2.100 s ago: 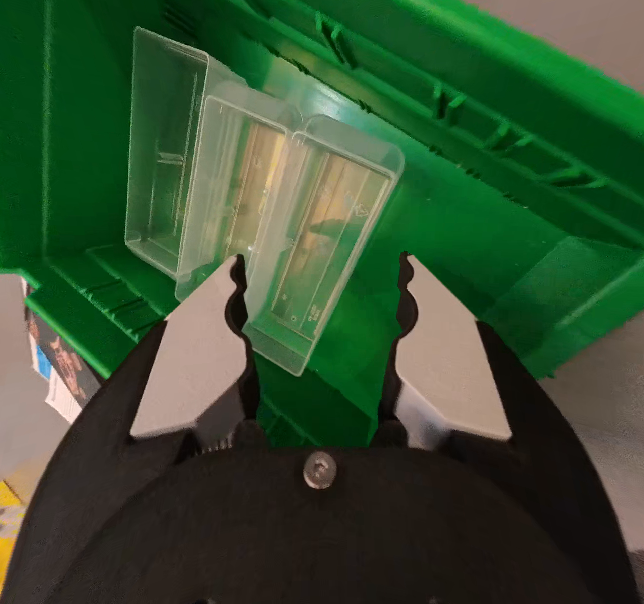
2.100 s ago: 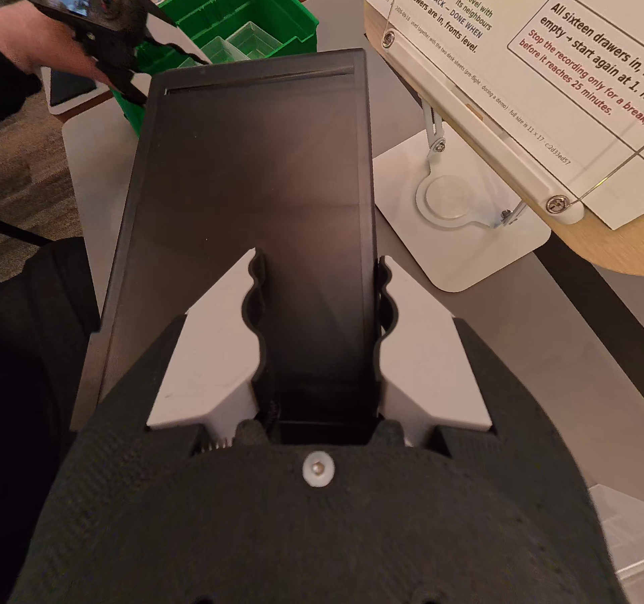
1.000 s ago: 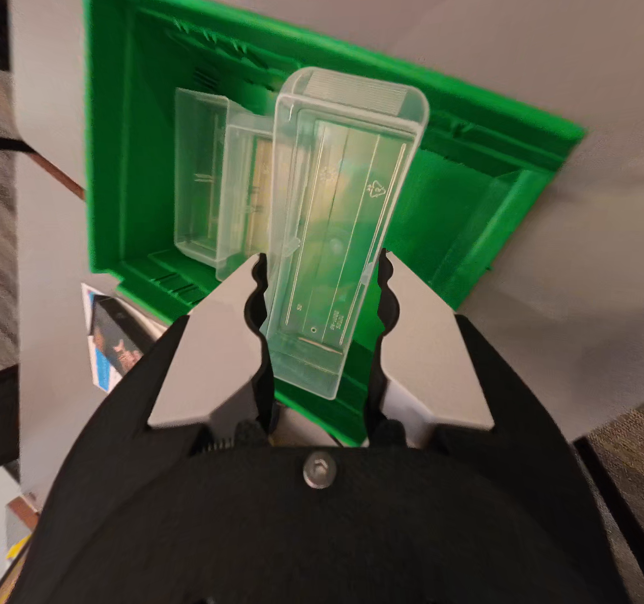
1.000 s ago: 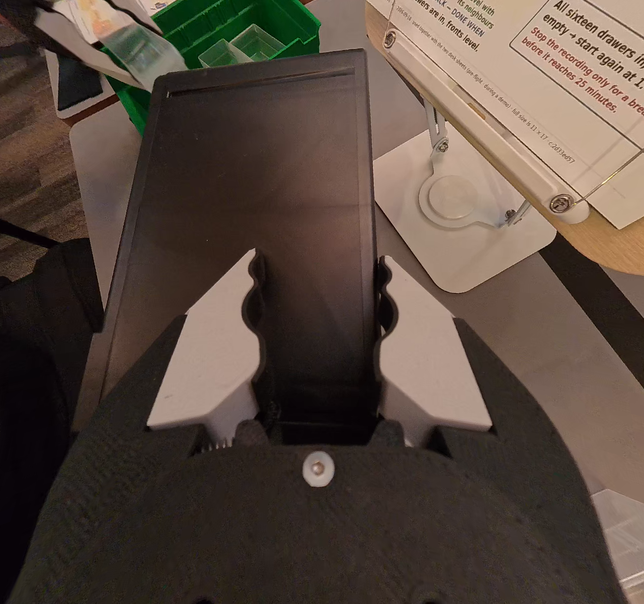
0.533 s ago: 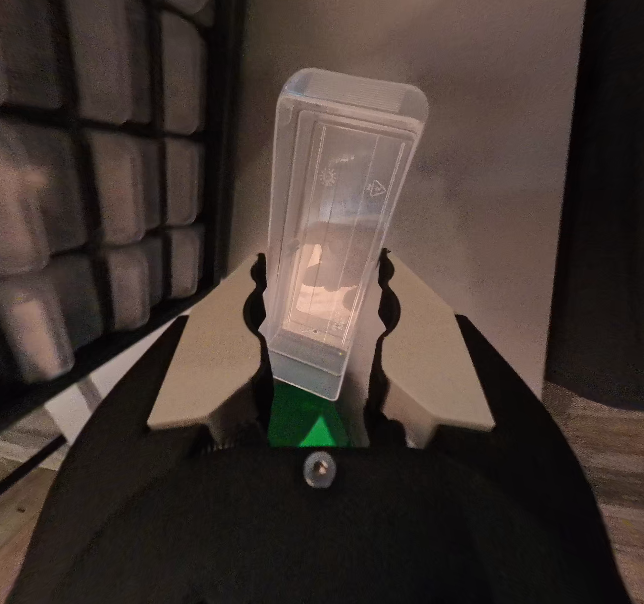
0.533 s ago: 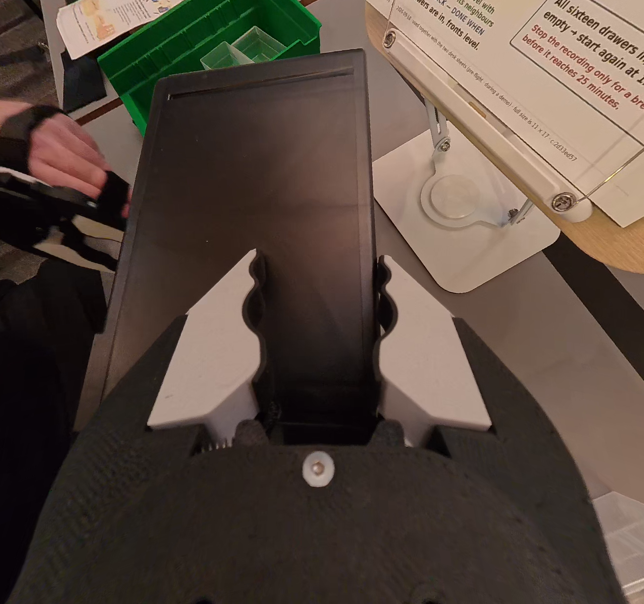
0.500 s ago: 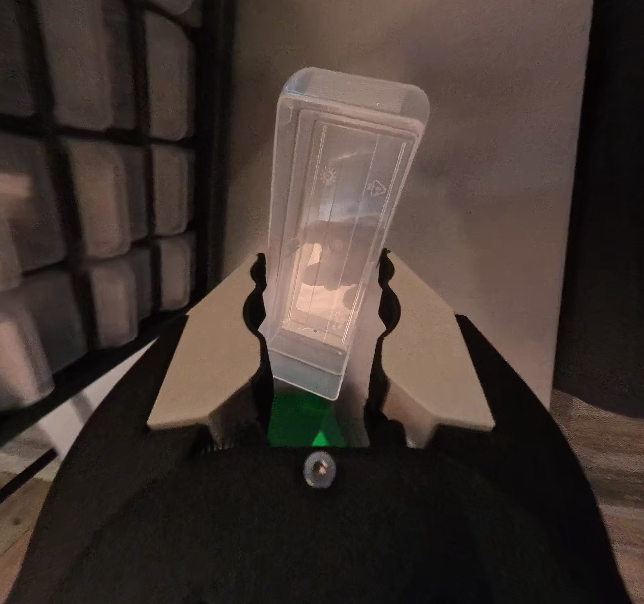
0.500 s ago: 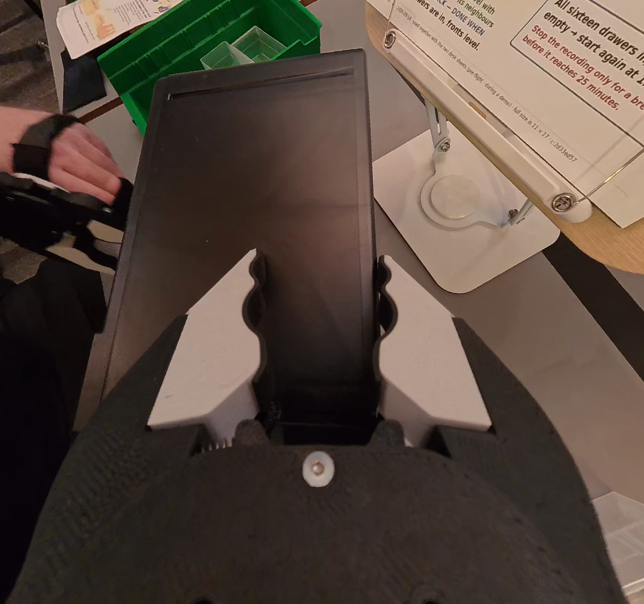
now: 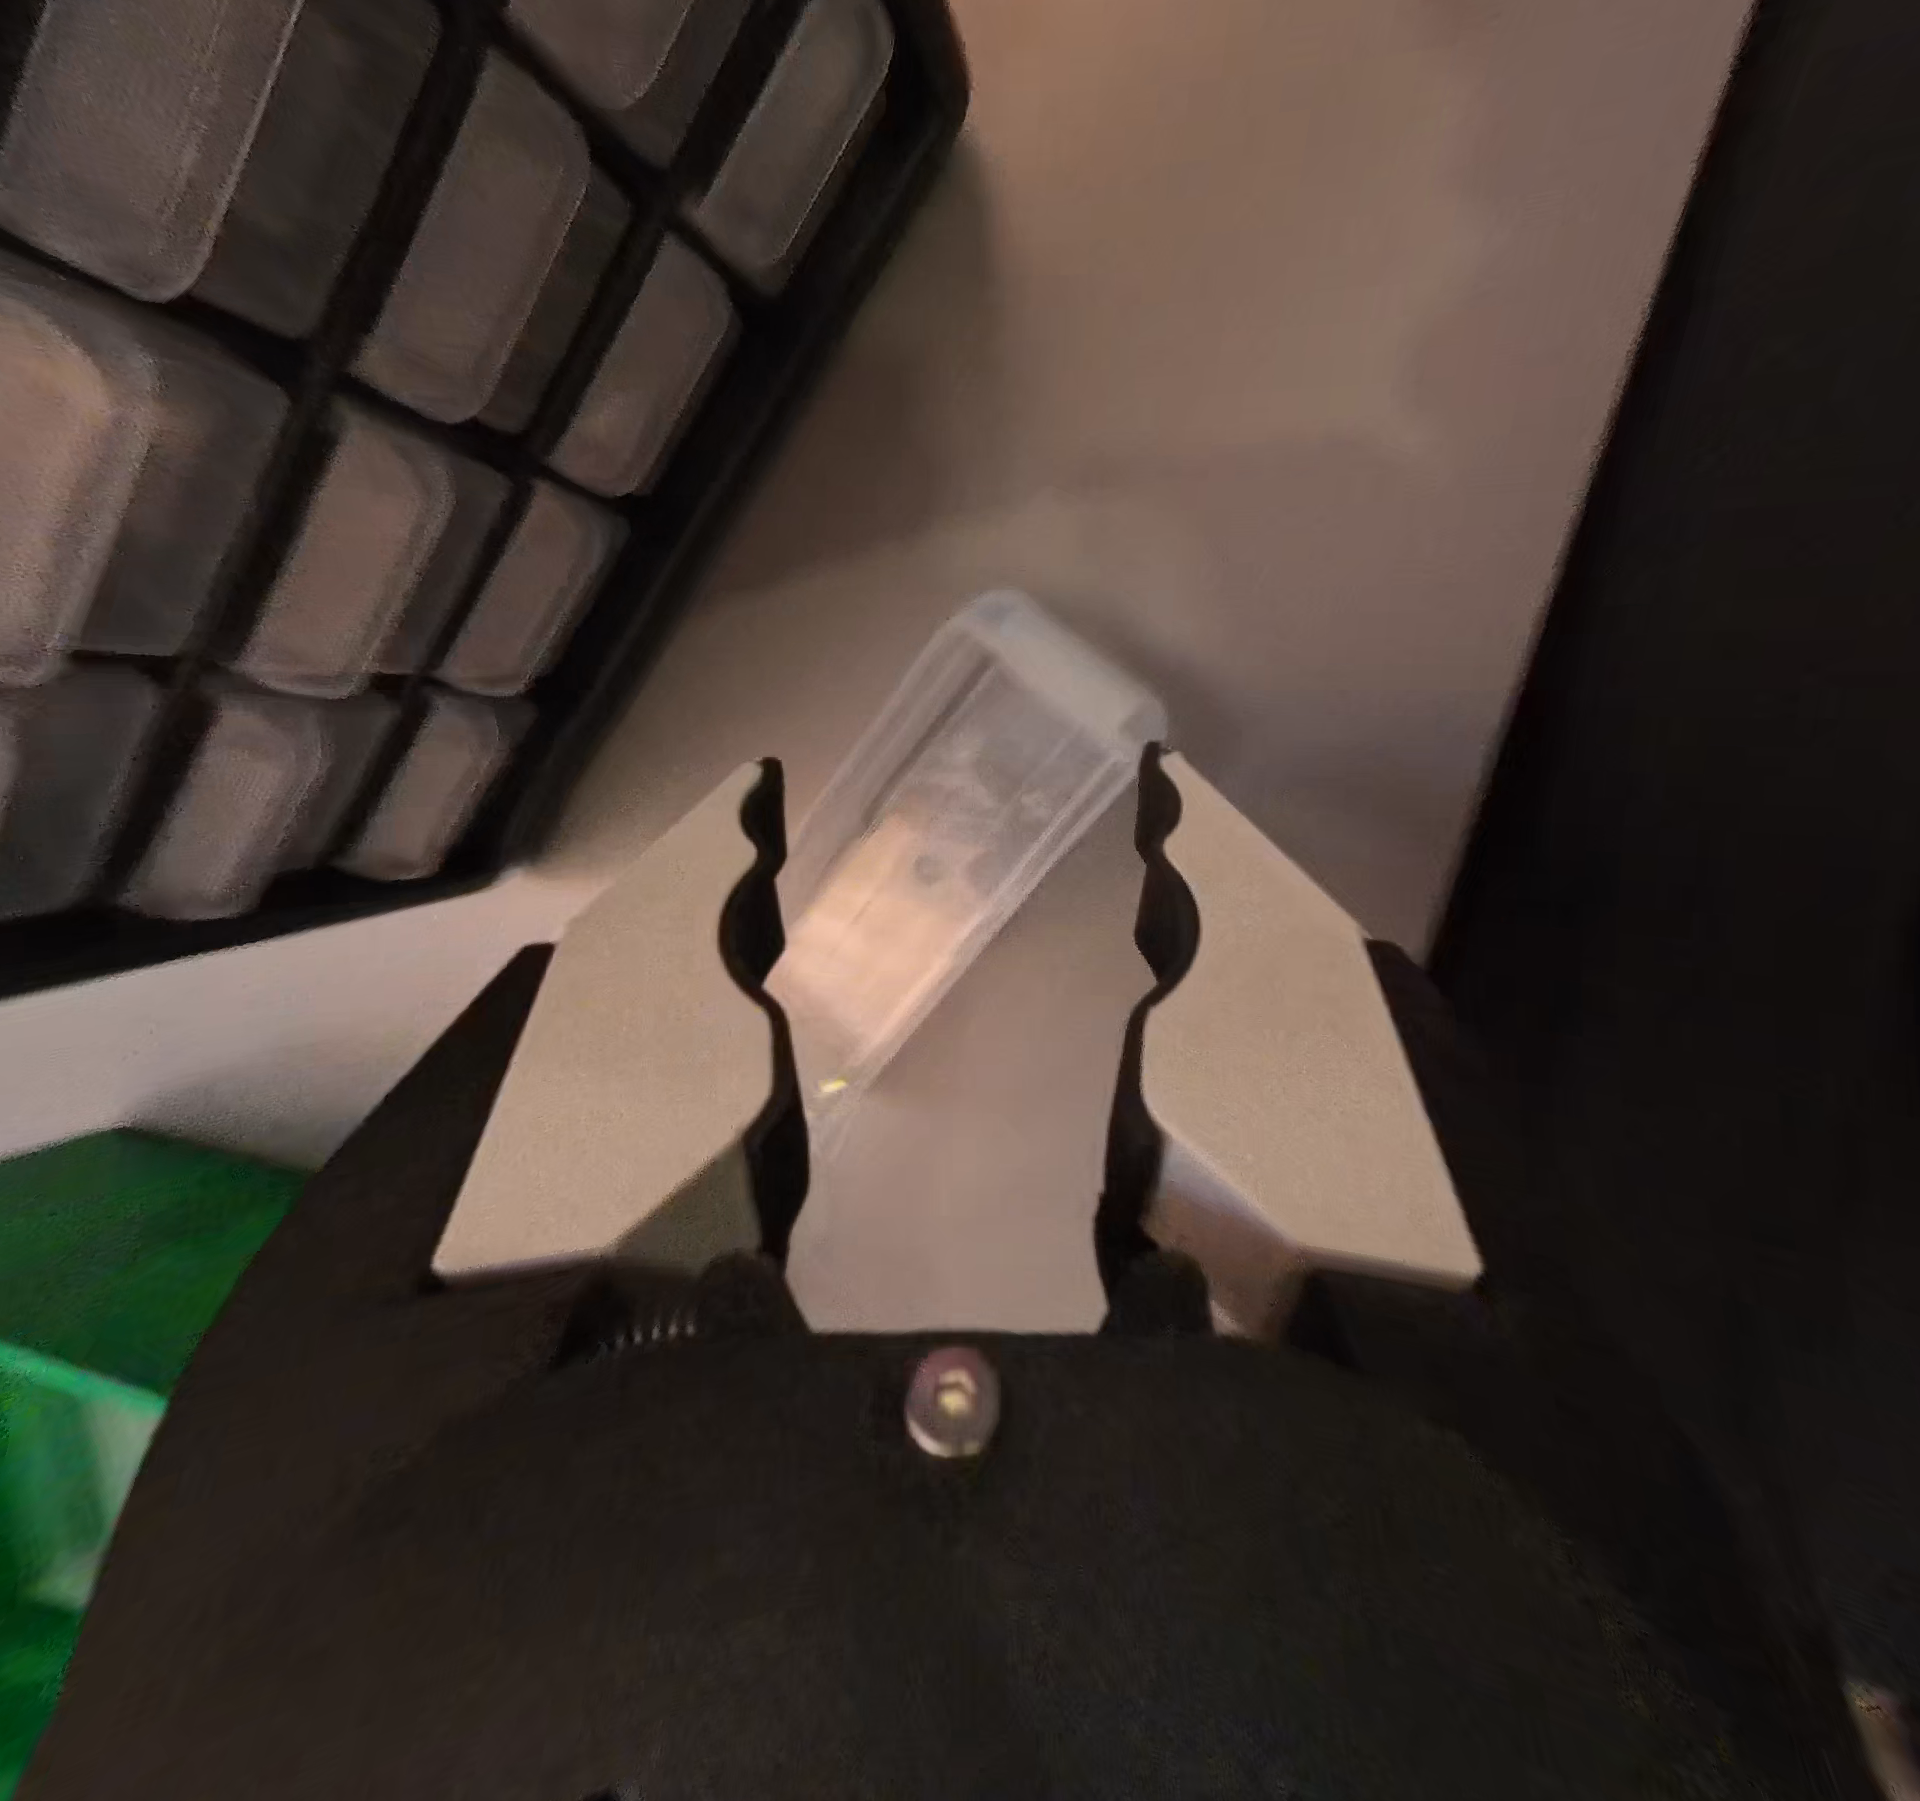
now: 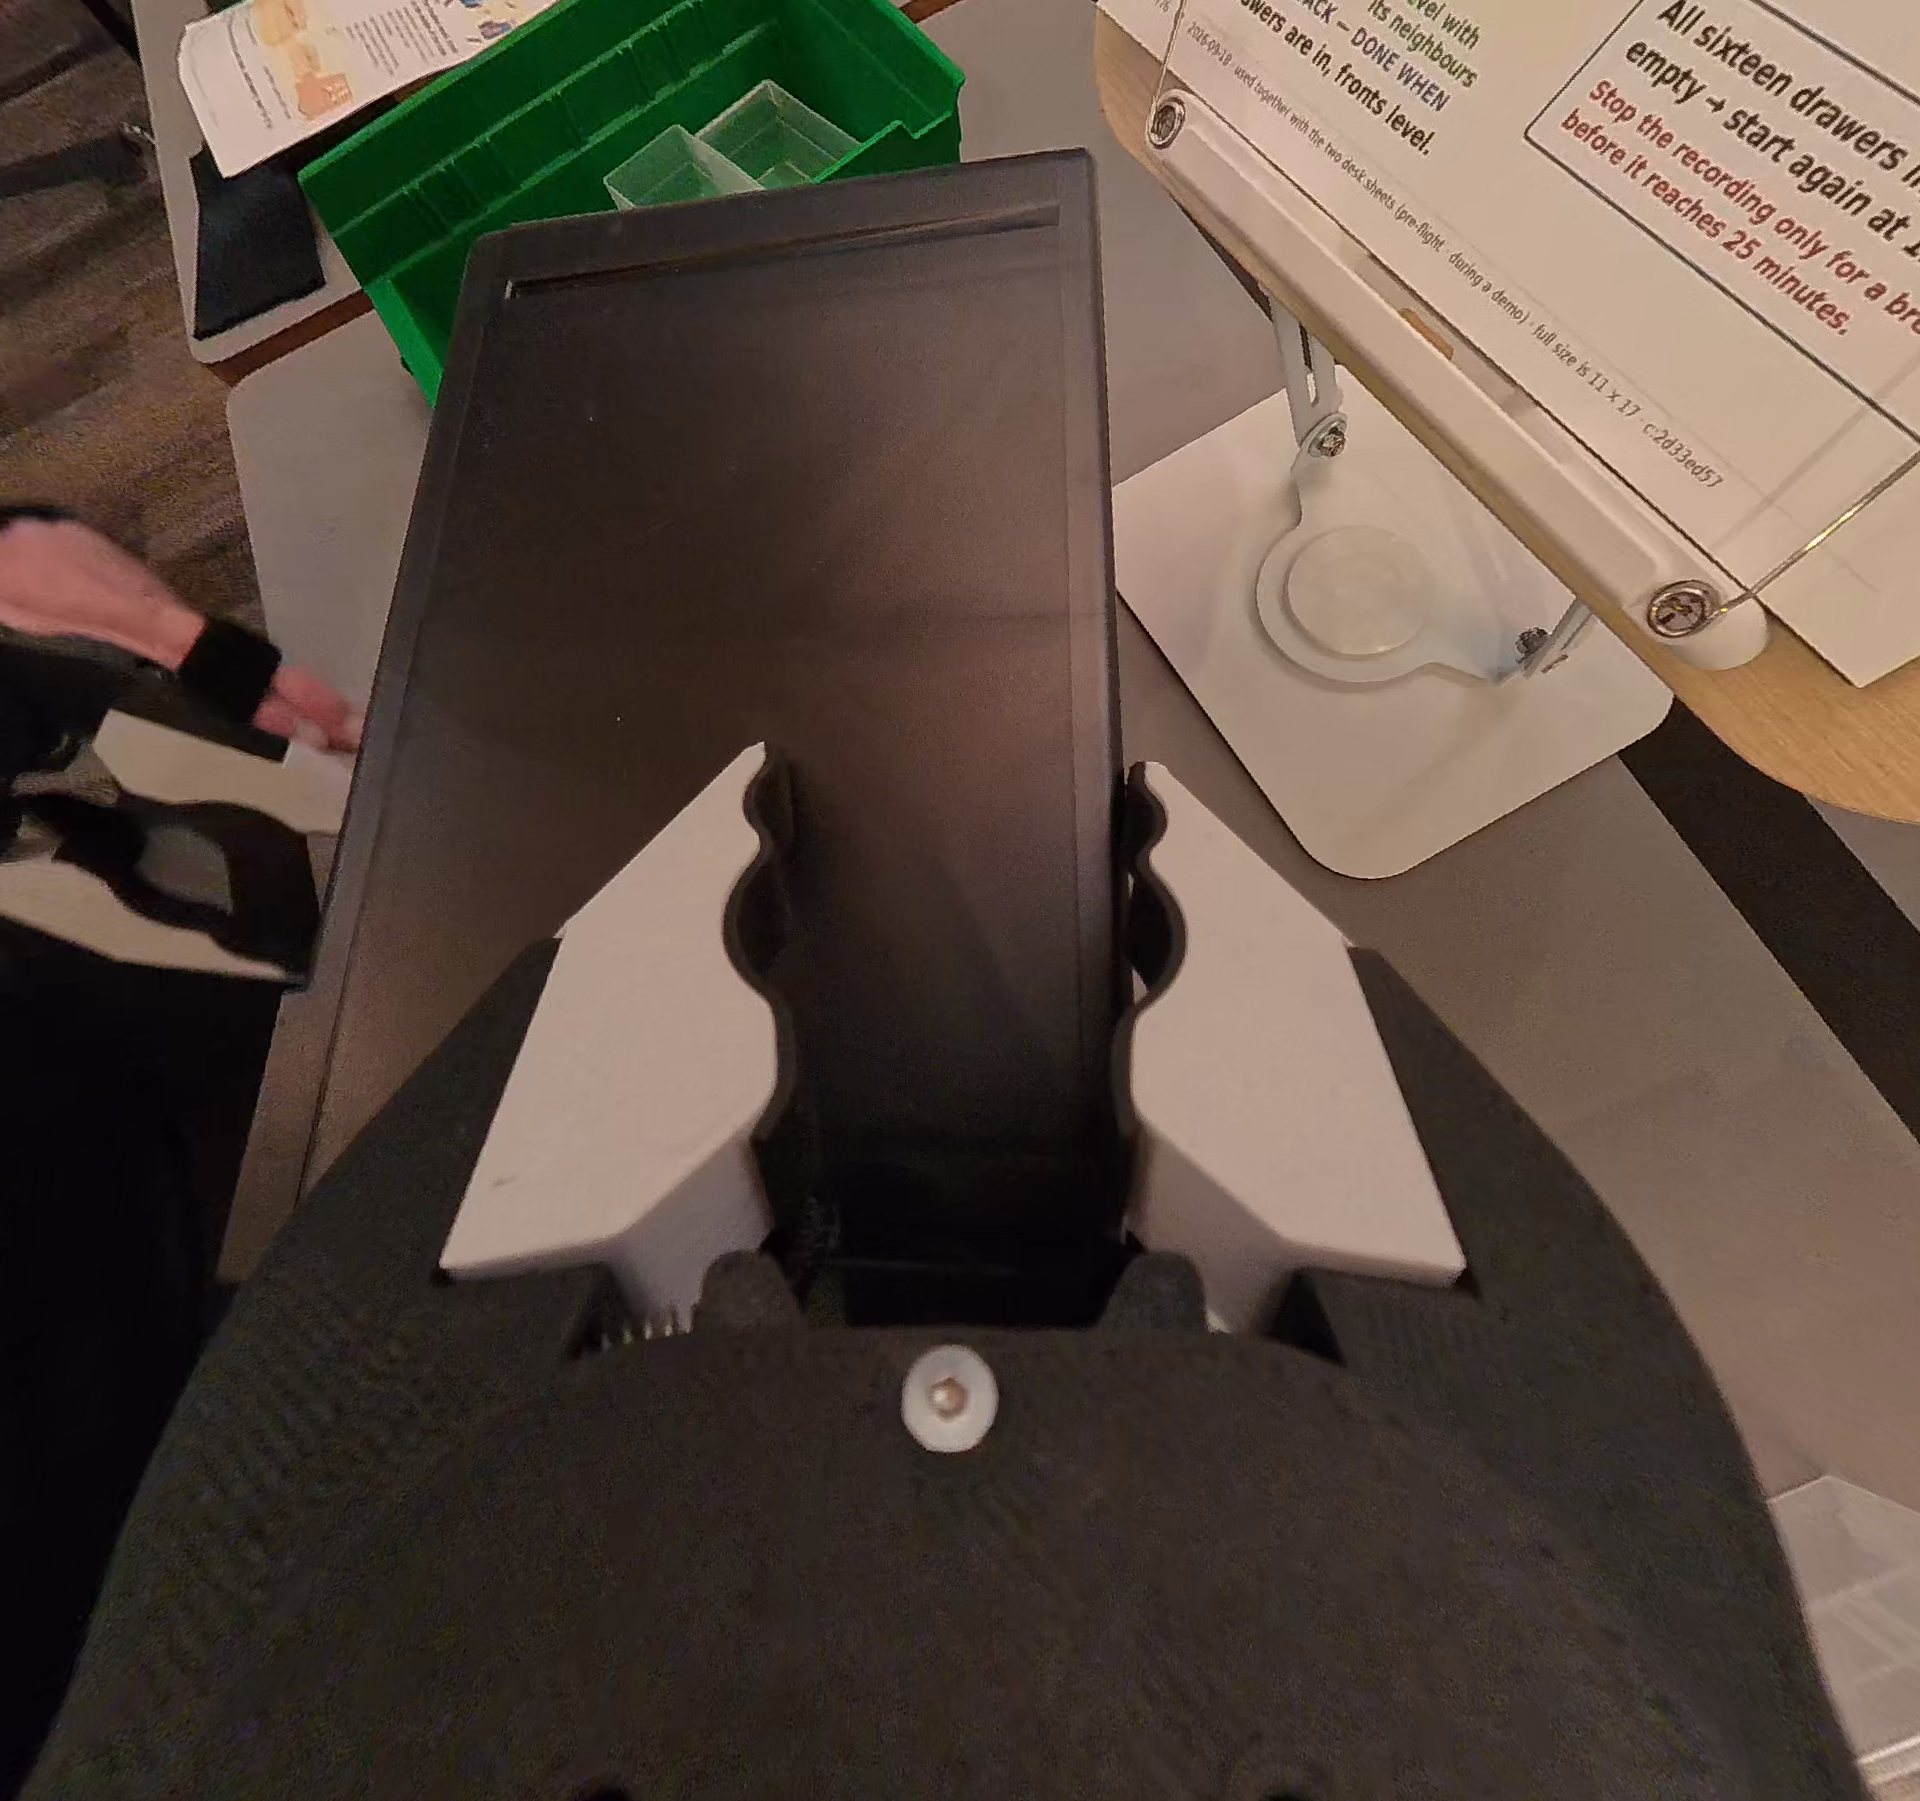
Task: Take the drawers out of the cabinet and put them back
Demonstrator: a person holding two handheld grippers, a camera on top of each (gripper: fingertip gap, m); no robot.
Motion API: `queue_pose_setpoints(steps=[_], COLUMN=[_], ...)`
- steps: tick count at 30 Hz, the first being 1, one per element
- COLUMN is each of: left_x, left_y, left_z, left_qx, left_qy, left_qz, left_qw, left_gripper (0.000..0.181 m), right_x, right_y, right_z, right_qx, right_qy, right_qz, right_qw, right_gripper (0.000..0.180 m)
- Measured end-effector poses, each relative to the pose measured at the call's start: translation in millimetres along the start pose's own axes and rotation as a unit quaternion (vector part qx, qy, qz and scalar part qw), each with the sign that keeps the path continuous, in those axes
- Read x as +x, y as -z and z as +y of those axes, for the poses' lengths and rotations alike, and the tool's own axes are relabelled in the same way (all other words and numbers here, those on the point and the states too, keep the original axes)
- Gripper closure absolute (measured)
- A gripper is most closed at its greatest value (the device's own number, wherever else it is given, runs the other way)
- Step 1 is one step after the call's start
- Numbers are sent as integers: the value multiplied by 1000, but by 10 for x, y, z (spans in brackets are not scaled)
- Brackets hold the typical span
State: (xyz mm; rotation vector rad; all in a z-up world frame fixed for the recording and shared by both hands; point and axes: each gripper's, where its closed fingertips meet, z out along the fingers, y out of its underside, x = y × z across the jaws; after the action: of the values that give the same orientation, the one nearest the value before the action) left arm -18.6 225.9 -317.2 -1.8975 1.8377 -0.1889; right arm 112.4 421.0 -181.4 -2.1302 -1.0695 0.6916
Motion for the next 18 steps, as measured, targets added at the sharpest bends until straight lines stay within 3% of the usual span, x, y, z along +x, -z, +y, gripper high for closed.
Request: queue_pose_setpoints(steps=[3, 5, 8, 10, 13, 18], left_x=[171, 246, 372, 364, 481, 583], left_y=[-139, -321, -561, -592, -509, -227], left_z=[-31, 61, 106, 116, 167, 658], left_qx=[-13, -43, -65, -66, -65, -115], left_qy=[101, 111, 134, 110, 71, -46], left_qz=[0, -3, 20, 1, 22, 61], left_qw=[995, 993, 989, 992, 995, 990], left_gripper=[122, 122, 139, 157, 164, 166], right_x=[0, 0, 1, 1, 2, 2], right_y=[-1, 0, 0, 0, 0, -1], right_z=[0, 0, 1, 1, 1, 0], right_qx=[0, 0, 1, 0, 0, 1], right_qy=[0, -1, -2, -2, -2, -2], right_qz=[-1, -1, 0, 0, -1, -2], right_qw=[1000, 1000, 1000, 1000, 1000, 1000], right_gripper=[115, 115, 115, 116, 115, 115])
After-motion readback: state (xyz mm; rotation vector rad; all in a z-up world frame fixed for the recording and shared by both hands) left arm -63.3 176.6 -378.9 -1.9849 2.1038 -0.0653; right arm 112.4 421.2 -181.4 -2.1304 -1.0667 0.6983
